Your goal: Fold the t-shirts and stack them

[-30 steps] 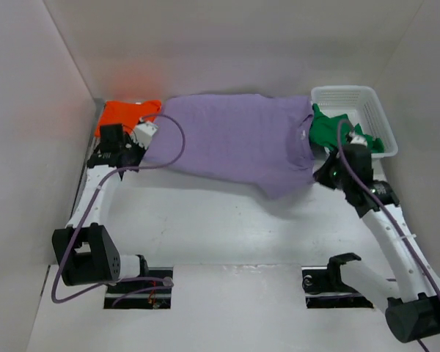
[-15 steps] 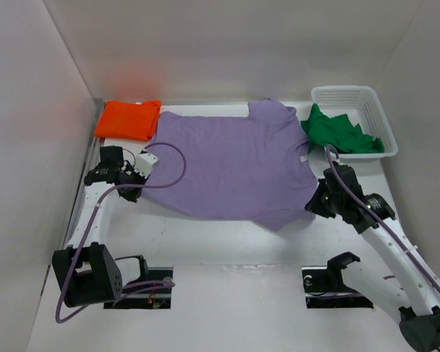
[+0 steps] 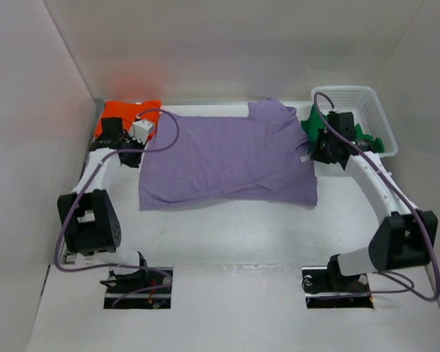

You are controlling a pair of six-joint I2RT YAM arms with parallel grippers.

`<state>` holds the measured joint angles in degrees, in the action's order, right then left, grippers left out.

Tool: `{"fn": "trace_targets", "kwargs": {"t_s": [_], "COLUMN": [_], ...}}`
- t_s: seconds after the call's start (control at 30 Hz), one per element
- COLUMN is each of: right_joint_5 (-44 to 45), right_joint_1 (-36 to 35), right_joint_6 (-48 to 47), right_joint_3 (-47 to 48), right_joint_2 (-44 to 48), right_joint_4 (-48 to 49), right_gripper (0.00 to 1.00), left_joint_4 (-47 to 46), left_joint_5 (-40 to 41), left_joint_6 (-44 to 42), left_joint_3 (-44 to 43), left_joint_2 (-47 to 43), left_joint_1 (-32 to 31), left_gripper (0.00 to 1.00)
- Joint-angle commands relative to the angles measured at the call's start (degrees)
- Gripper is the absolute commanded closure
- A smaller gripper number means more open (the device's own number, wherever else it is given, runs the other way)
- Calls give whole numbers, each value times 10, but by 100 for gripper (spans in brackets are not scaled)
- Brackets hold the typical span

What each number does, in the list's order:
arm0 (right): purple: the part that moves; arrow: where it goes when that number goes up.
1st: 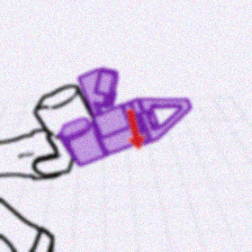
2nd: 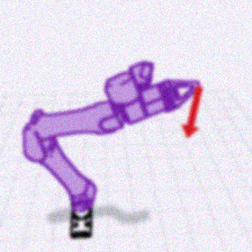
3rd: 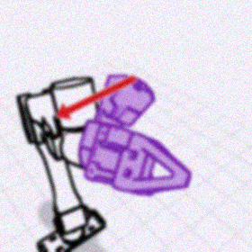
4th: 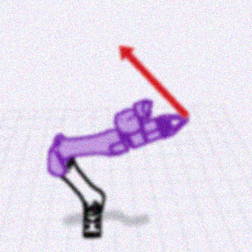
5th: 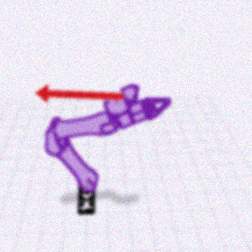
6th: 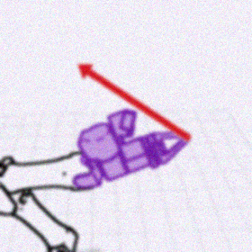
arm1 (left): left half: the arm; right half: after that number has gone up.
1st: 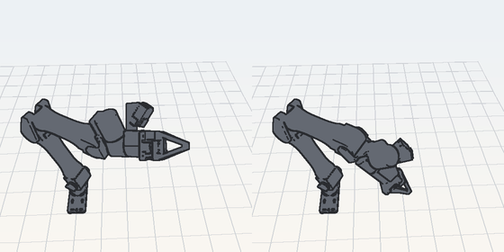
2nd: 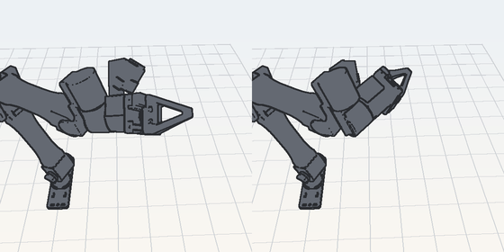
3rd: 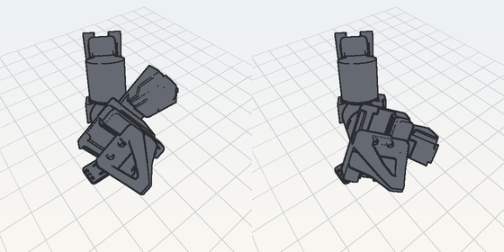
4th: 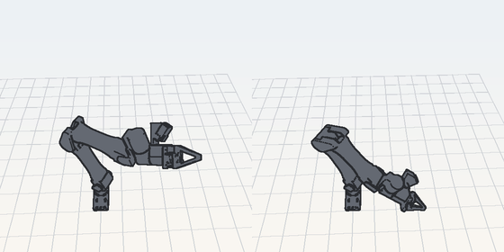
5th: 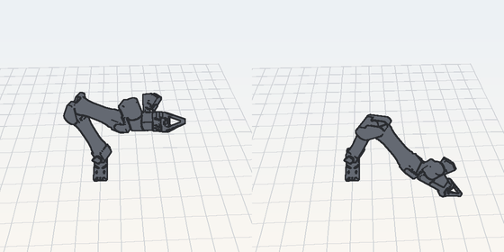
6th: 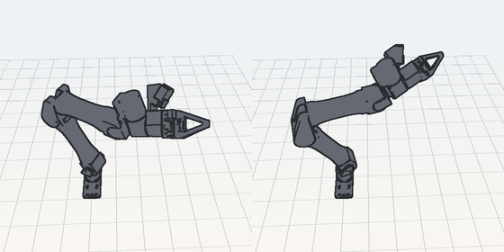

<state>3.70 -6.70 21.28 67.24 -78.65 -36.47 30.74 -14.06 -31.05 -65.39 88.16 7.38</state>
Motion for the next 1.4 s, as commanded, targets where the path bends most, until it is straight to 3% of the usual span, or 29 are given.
{"fn": "trace_targets", "kwargs": {"t_s": [0.0, 0.1, 0.23, 0.3, 0.47, 0.77, 0.93, 1.1, 1.27, 1.37], "right_joint_5": [-10, -12, -12, -12, -12, -10, -11, -12, -12, -12], "right_joint_1": [9, 7, -6, -13, -23, -23, -22, -20, -20, -21], "right_joint_6": [-55, -59, -57, -54, -43, -38, -35, -34, -29, -29], "right_joint_3": [61, 96, 98, 93, 84, 69, 57, 56, 54, 50], "right_joint_2": [-57, -94, -99, -98, -94, -72, -61, -50, -45, -43], "right_joint_4": [65, 47, 39, 39, 46, 49, 54, 54, 54, 54], "right_gripper": [100, 100, 100, 100, 100, 100, 100, 100, 100, 100], "left_joint_4": [-47, 18, 128, 145, 174, 207, 132, 78, 38, 24], "left_joint_5": [0, -34, -91, -58, 43, 110, 156, 191, 191, 185], "left_joint_6": [44, 0, -177, -265, -387, -359, -319, -283, -238, -221], "left_joint_3": [-61, -68, 0, 46, 137, 186, 228, 243, 236, 226], "left_joint_2": [43, 49, -12, -45, -81, -60, -42, -6, 13, -7], "left_joint_1": [8, 0, -26, -36, -90, -183, -208, -214, -204, -190], "left_gripper": [93, 91, 74, 61, 51, 45, 43, 51, 88, 98]}}
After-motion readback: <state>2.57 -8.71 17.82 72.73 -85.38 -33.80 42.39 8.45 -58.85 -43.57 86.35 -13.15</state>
